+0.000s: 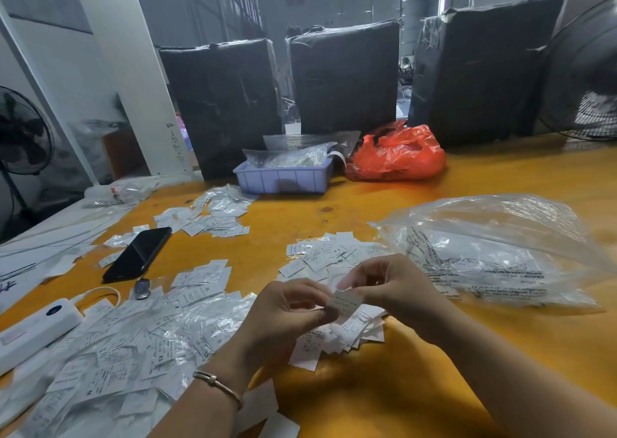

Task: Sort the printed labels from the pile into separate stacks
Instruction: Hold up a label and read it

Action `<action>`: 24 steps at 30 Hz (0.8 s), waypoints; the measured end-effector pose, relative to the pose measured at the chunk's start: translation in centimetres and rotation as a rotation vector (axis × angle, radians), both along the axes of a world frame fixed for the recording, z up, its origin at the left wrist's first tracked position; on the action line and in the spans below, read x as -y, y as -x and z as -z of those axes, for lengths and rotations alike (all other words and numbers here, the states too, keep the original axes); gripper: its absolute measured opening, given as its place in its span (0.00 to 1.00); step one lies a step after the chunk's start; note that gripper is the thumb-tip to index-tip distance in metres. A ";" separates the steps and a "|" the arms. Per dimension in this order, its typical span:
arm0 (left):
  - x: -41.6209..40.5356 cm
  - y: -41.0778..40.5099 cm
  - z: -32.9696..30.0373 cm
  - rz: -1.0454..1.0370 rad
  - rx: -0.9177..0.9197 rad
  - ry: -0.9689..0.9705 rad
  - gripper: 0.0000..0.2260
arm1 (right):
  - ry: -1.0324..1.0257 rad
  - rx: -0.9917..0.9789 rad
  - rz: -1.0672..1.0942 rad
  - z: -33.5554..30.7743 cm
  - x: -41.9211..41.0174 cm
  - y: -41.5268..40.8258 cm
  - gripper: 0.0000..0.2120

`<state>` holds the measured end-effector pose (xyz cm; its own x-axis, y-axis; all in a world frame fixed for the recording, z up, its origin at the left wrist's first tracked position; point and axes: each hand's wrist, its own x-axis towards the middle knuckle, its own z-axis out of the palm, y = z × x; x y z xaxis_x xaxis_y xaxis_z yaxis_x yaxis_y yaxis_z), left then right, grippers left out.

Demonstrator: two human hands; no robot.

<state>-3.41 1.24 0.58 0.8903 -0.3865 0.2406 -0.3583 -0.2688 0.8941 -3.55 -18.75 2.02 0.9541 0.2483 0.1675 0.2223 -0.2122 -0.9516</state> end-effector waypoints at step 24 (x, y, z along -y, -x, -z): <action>0.0 0.2 -0.5 -0.040 -0.004 0.227 0.07 | -0.030 0.272 0.022 -0.5 -0.1 0.5 0.11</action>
